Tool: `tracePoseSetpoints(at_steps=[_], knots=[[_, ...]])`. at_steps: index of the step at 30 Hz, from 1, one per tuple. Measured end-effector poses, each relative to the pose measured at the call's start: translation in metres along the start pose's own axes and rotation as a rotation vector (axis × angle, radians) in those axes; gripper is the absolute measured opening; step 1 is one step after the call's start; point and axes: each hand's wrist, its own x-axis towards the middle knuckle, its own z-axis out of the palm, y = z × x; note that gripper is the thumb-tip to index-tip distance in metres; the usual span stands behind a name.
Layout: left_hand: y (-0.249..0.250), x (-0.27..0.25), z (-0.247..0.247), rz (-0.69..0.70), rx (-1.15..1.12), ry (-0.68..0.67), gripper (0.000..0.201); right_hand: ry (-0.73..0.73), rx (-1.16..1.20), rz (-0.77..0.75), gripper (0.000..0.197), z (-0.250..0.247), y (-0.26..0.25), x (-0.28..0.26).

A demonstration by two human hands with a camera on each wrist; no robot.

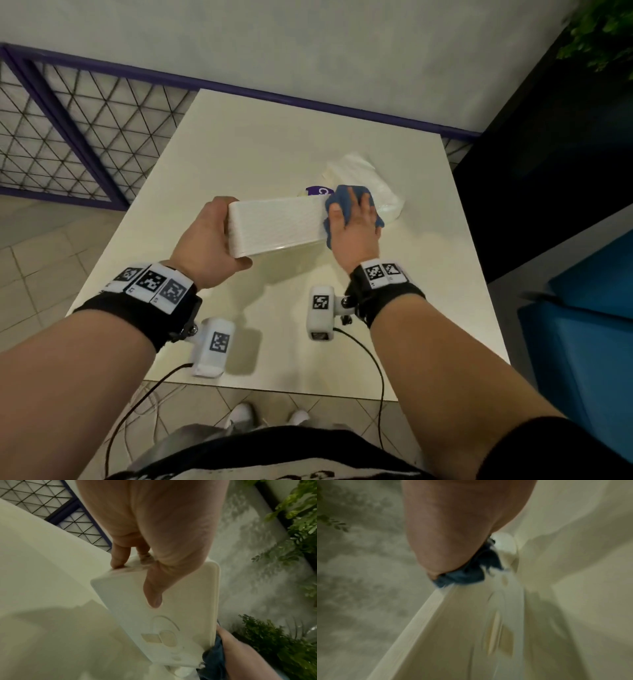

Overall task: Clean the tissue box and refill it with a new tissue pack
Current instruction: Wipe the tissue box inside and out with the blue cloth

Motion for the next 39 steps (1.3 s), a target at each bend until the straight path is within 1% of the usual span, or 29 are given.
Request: tracePoseSetpoints(at_steps=[2,4,6,7,8,9,11,14,16,18,19,20,22,23,24,25,26,27,28,29,30,31,33,35,37,39], knots=[[-0.001,0.006,-0.003,-0.016,0.022,-0.022,0.080,-0.032,-0.087,-0.003,0.063,0.010,-0.027,-0.017],[-0.001,0.011,-0.001,0.002,0.009,-0.035,0.079,-0.067,-0.125,-0.130,0.066,0.026,-0.058,-0.049],[-0.003,0.013,0.003,0.059,-0.025,-0.025,0.071,-0.109,-0.144,-0.287,0.063,0.037,-0.077,-0.075],[-0.005,0.013,0.005,0.061,-0.020,-0.024,0.069,-0.118,-0.156,-0.331,0.062,0.038,-0.079,-0.078],[-0.007,0.012,0.005,0.046,-0.012,-0.026,0.072,-0.105,-0.172,-0.347,0.060,0.035,-0.074,-0.072],[-0.008,0.011,0.005,0.028,-0.014,-0.033,0.077,-0.072,-0.191,-0.329,0.059,0.029,-0.064,-0.059],[-0.011,0.006,0.004,-0.007,0.009,-0.043,0.082,0.004,-0.187,-0.217,0.057,0.015,-0.035,-0.025],[-0.009,0.002,0.006,-0.007,0.015,-0.042,0.082,0.014,-0.081,-0.046,0.055,-0.001,-0.002,0.017],[-0.005,0.006,0.005,-0.013,0.017,-0.046,0.083,0.011,-0.044,0.032,0.056,-0.002,-0.004,0.022],[0.000,0.009,0.001,-0.007,0.048,-0.052,0.083,0.004,-0.061,0.115,0.059,0.001,-0.017,0.014],[0.000,0.012,-0.001,0.007,0.077,-0.053,0.083,-0.011,-0.079,0.124,0.060,0.004,-0.027,0.006],[0.002,0.015,-0.002,0.007,0.106,-0.055,0.084,-0.031,-0.096,0.097,0.061,0.008,-0.038,-0.005],[0.009,0.021,-0.004,-0.002,0.112,-0.053,0.082,-0.068,-0.106,-0.037,0.062,0.017,-0.063,-0.032],[0.013,0.022,-0.005,0.014,0.093,-0.059,0.074,-0.085,-0.104,-0.127,0.062,0.021,-0.075,-0.046],[0.022,0.021,-0.006,0.029,0.018,-0.063,0.064,-0.102,-0.102,-0.216,0.061,0.025,-0.085,-0.058],[0.025,0.020,-0.004,0.045,-0.032,-0.111,0.059,-0.116,-0.102,-0.297,0.060,0.027,-0.091,-0.066],[0.025,0.020,-0.005,0.085,0.009,-0.141,0.055,-0.121,-0.109,-0.361,0.059,0.028,-0.092,-0.068],[0.025,0.018,-0.005,0.107,-0.017,-0.157,0.054,-0.115,-0.129,-0.404,0.058,0.027,-0.087,-0.065],[0.023,0.017,-0.006,0.092,0.032,-0.106,0.063,-0.101,-0.148,-0.417,0.058,0.025,-0.077,-0.058],[0.017,0.019,-0.007,0.090,0.087,-0.046,0.076,-0.074,-0.160,-0.390,0.057,0.021,-0.064,-0.049],[0.013,0.018,-0.007,0.051,0.095,-0.053,0.085,-0.039,-0.152,-0.330,0.057,0.017,-0.048,-0.038],[0.007,0.016,-0.006,0.034,0.103,-0.079,0.086,0.000,-0.135,-0.253,0.057,0.012,-0.032,-0.028],[-0.002,0.011,-0.006,0.038,0.077,-0.104,0.085,0.042,-0.069,-0.123,0.056,0.003,-0.005,-0.008],[-0.007,0.008,-0.005,0.030,0.035,-0.097,0.084,0.033,0.047,-0.041,0.056,-0.003,0.010,0.004],[-0.013,0.007,-0.003,0.022,0.009,-0.089,0.084,-0.001,0.159,0.037,0.057,-0.007,0.013,0.013],[-0.019,0.006,-0.003,0.020,-0.012,-0.105,0.081,-0.053,0.257,0.152,0.059,-0.013,0.011,0.021]])
